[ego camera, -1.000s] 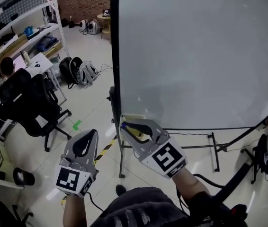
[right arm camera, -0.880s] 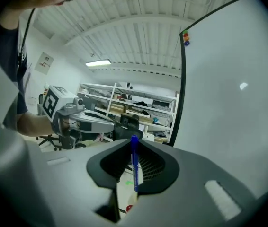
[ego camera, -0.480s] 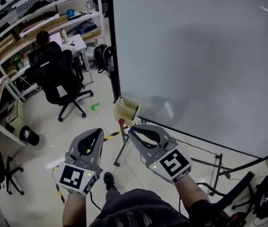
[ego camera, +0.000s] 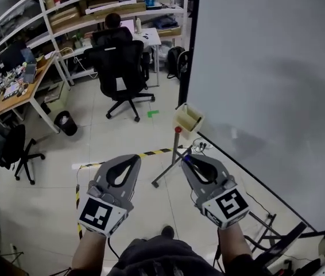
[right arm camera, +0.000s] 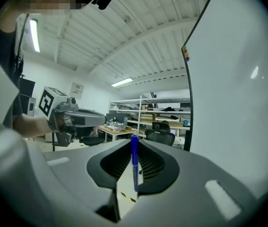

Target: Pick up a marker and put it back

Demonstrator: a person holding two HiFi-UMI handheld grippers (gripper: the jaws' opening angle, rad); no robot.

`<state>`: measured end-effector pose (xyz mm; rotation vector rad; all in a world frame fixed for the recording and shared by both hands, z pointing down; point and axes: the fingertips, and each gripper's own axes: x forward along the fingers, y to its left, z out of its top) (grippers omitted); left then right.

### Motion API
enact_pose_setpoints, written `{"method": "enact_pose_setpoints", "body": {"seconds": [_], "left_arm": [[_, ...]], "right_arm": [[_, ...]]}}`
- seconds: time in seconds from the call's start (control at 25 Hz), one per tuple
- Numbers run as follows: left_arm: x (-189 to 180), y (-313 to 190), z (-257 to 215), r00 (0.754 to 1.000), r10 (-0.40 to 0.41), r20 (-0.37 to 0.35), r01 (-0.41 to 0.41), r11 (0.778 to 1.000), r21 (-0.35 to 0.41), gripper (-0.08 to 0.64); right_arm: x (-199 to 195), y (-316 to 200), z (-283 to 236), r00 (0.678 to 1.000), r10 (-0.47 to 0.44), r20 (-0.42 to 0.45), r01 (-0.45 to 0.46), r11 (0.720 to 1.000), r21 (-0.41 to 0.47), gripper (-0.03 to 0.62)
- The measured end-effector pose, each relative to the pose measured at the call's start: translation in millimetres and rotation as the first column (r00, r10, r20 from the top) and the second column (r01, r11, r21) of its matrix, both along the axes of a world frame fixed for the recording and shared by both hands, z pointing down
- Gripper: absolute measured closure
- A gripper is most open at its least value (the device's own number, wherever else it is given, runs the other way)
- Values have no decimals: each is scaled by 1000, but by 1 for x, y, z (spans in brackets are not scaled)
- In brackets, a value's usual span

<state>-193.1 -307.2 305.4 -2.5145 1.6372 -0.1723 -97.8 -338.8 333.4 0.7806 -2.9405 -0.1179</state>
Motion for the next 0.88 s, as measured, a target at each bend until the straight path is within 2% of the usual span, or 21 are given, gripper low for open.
{"method": "enact_pose_setpoints", "body": {"seconds": [0.2, 0.36, 0.44, 0.56, 0.64, 0.76, 0.88], "left_arm": [[-10, 57, 11, 998, -56, -2, 56, 998, -3, 558], [-21, 127, 24, 995, -98, -28, 97, 995, -12, 558], [-22, 163, 23, 992, -111, -59, 112, 994, 7, 558], [-17, 216, 27, 988, -121, -91, 124, 992, 29, 558], [-13, 244, 37, 988, -130, -83, 130, 991, 5, 558], [-2, 276, 40, 988, -124, -94, 122, 992, -19, 558], [14, 301, 29, 990, -101, -102, 102, 995, 9, 558]], "right_arm": [[-10, 46, 8, 998, -55, -16, 54, 998, -17, 548], [-20, 110, 14, 995, -97, -39, 96, 995, -9, 548], [-22, 145, 16, 992, -112, -51, 112, 994, -6, 548], [-18, 197, 22, 989, -131, -67, 132, 991, -1, 547], [-12, 225, 26, 988, -135, -77, 135, 991, -3, 548], [0, 263, 28, 985, -141, -100, 140, 990, -14, 547], [18, 291, 17, 987, -124, -99, 126, 992, 8, 548]]}}
